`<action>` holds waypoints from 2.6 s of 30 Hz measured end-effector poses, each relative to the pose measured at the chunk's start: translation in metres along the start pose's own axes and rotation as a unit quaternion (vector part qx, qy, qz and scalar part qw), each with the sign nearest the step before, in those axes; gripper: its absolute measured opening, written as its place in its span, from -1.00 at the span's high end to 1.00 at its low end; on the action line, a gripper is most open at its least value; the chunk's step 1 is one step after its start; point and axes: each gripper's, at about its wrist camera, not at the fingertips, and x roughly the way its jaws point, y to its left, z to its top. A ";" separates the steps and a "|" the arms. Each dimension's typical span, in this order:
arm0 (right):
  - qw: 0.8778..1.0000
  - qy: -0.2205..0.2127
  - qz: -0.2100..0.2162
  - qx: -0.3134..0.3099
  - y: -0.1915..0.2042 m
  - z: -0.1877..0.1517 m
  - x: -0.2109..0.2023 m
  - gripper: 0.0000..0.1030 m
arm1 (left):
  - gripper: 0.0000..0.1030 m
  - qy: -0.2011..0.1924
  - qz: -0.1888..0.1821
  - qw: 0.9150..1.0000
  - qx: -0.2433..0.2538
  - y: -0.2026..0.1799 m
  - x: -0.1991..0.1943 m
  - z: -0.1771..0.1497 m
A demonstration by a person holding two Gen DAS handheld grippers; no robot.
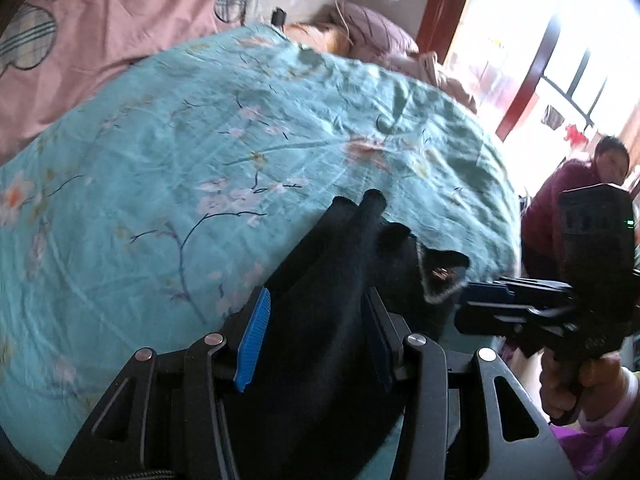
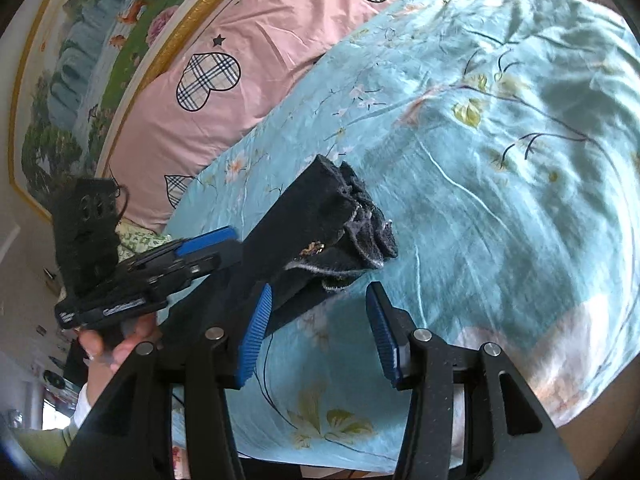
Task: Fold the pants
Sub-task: 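Lift the gripped pant edge with both tools and fold it over again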
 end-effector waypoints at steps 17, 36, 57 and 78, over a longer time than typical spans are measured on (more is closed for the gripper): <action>1.000 -0.003 0.016 -0.012 -0.004 0.009 0.019 0.02 | 0.29 0.084 -0.081 0.993 0.002 0.013 0.070 0.052; 0.993 -0.028 0.115 -0.010 0.012 0.016 0.011 0.73 | 0.81 -0.040 -0.150 0.987 -0.037 0.035 -0.015 0.039; 0.960 0.079 0.241 -0.121 0.136 -0.008 0.071 0.73 | 0.81 -0.180 -0.118 0.963 -0.161 0.103 -0.136 -0.085; 0.941 0.196 0.176 -0.210 0.173 -0.062 0.152 0.73 | 0.81 -0.174 -0.051 0.940 -0.290 0.153 -0.121 -0.199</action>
